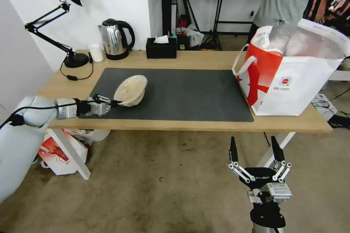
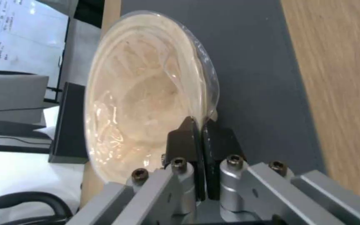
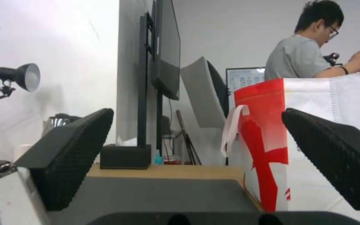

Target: Pick up the trash from the table and place it into the takeout bag.

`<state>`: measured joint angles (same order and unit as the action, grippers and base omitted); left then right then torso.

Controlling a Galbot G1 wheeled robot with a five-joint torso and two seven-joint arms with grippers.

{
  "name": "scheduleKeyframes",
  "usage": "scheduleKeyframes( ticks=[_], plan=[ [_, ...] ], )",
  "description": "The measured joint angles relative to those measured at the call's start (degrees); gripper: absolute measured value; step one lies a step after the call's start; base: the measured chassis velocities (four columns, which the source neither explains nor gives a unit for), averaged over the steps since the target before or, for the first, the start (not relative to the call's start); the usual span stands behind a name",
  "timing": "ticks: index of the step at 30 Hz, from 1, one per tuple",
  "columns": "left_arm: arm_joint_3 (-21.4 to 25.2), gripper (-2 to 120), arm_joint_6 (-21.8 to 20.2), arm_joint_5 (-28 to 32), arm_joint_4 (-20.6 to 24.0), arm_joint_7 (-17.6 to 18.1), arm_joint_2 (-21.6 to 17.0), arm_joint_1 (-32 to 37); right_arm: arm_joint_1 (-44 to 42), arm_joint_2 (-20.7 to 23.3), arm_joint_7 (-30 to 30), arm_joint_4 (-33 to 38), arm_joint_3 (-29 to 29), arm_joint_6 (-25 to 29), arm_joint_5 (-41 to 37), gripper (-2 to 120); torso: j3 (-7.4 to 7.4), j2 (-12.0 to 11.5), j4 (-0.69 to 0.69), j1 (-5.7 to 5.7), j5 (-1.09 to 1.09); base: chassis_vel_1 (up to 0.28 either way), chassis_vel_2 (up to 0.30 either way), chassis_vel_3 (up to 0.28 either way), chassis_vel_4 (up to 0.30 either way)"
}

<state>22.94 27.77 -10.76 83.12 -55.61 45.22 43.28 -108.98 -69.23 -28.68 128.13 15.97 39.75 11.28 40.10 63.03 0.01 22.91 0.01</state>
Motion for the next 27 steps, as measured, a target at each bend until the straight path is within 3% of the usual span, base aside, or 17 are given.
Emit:
scheduleKeyframes(
  ticks=[7,15,21,27],
  plan=[
    [0.4,0,1.0,0.2,-0.1,-0.2,0.8,-0.3,0.0,0.0,0.0,0.0,0.0,0.0,0.0,100,0.01,0.0,-0.02,0.0,-0.02,0.0,0.0,0.0,0.0],
    [1.8,0,1.7,6.9,3.6,-1.0,-0.8,-1.8,0.0,0.0,0.0,0.0,0.0,0.0,0.0,100,0.01,0.0,0.0,0.0,-0.01,0.0,0.0,0.0,0.0],
    [1.7,0,-0.1,13.9,8.2,-2.0,-5.3,-4.7,0.0,0.0,0.0,0.0,0.0,0.0,0.0,100,0.01,0.0,0.0,0.0,0.0,0.0,0.0,0.0,0.0],
    [-1.2,0,-1.5,17.2,9.6,-2.5,-8.9,-8.0,0.0,0.0,0.0,0.0,0.0,0.0,0.0,100,0.01,0.0,0.0,0.0,-0.01,0.0,0.0,0.0,0.0]
  ],
)
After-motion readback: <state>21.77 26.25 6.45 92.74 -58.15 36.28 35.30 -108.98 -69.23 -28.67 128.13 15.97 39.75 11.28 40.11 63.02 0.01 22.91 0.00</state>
